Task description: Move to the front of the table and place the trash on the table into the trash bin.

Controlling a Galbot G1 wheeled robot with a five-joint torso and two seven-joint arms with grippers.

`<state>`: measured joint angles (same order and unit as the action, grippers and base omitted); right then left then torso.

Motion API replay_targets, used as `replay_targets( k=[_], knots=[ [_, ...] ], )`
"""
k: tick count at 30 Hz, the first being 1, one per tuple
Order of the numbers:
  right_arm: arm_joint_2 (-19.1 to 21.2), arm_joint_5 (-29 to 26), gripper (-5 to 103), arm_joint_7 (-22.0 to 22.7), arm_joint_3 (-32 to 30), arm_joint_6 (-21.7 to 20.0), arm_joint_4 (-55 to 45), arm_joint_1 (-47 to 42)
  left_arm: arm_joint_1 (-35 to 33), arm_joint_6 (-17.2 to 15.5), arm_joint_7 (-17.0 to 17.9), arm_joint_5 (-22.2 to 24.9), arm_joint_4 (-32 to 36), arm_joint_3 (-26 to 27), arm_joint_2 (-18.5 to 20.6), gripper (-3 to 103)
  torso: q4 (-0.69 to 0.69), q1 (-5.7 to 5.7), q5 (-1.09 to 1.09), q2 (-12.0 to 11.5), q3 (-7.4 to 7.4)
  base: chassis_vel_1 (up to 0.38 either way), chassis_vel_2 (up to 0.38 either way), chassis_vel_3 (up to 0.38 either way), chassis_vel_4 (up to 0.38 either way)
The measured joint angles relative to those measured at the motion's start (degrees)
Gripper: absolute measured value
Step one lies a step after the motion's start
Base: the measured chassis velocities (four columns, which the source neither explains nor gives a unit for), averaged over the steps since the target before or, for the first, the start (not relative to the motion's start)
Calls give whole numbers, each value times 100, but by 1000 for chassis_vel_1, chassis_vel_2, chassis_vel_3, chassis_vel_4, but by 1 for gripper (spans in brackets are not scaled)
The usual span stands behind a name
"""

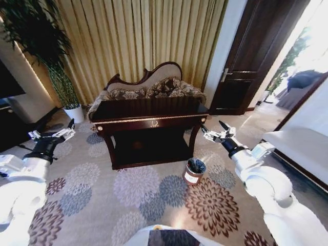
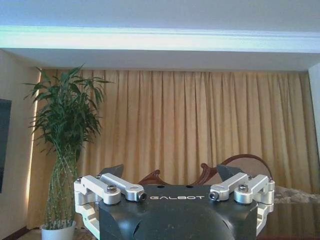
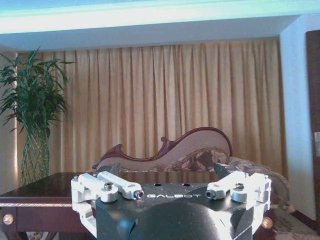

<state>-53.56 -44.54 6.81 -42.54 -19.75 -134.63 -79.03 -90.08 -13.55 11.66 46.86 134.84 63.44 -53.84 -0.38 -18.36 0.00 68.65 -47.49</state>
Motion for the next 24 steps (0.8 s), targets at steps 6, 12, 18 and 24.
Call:
replay_targets(
  k=[6, 12, 18, 24],
  knots=[
    [-32, 30, 100, 0, -4, 39, 133, 29, 6, 6, -4, -14, 17, -59, -35, 100, 1, 1, 1, 1, 1, 304, -359, -281, 369],
    [-104, 36, 100, 0, 40, 41, 157, 28, 8, 40, -32, -28, 34, -89, -58, 100, 1, 4, 0, 4, 3, 93, -156, -88, 138],
    [-132, 53, 100, 0, 72, 37, 170, 26, 3, 71, -50, -28, 22, -87, -63, 100, 2, -8, -1, -5, -4, -17, 10, 30, -6],
    [-147, 63, 100, 0, 78, 47, 165, 14, 5, 109, -67, -30, 10, -108, -72, 100, 1, -5, 1, -4, -2, -107, -56, 121, 46]
  ],
)
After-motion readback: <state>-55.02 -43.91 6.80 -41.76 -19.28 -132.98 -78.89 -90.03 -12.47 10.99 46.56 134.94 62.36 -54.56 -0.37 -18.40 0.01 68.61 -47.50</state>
